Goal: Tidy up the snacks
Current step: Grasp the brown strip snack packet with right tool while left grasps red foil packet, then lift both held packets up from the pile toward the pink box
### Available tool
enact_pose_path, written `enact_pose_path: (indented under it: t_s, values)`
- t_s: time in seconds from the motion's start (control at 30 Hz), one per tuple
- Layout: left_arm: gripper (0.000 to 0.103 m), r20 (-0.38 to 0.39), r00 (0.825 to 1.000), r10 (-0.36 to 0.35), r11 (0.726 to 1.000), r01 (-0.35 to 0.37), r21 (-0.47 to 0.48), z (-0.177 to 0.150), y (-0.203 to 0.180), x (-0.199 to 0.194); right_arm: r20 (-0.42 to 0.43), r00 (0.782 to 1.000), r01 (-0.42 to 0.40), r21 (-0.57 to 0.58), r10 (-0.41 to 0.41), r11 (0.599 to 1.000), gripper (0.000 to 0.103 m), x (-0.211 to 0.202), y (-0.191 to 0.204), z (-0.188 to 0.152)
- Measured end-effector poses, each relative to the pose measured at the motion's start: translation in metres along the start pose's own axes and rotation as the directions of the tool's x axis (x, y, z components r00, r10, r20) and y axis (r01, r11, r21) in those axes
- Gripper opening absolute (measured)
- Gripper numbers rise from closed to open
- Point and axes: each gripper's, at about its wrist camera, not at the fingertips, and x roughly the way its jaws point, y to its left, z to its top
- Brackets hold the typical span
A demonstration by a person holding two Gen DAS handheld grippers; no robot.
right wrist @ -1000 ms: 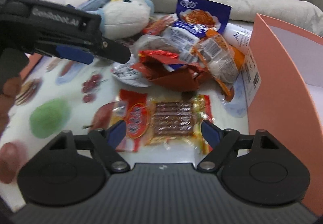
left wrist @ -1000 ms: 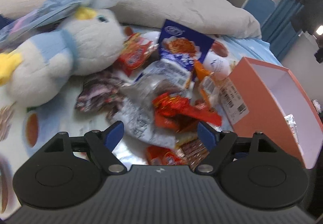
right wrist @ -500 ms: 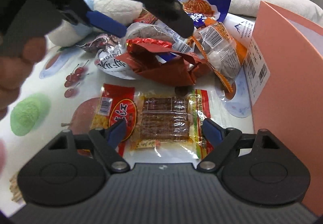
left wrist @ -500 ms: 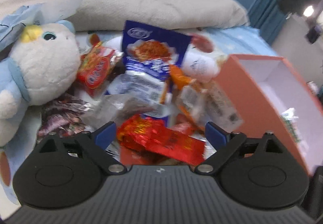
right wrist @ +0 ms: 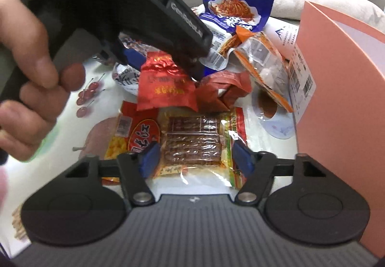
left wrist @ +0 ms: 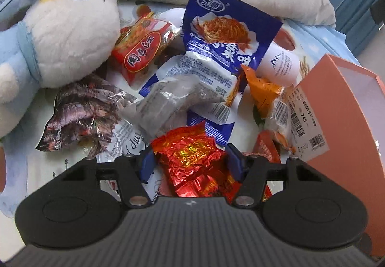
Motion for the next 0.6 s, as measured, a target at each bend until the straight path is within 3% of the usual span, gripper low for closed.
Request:
enact_pose_path:
  t_s: [0.3,0.6]
  values:
    - [0.065,0.019,1.000,0.008,1.000,-0.008,0.005,-0.010,-0.005,-0.023,-0.027,0.999,-0.038,-0.020,0.037,0.999,0.053,-0.006,0.003,-0.001]
    - [0.065,0.061,0.998,0.010,0.999,-0.007,-0.054,-0.037,0.000,-0.070,-0.050,0.997,-0.055,-0.015,0.054,0.998,0.052,-0.022,0.012,-0.017]
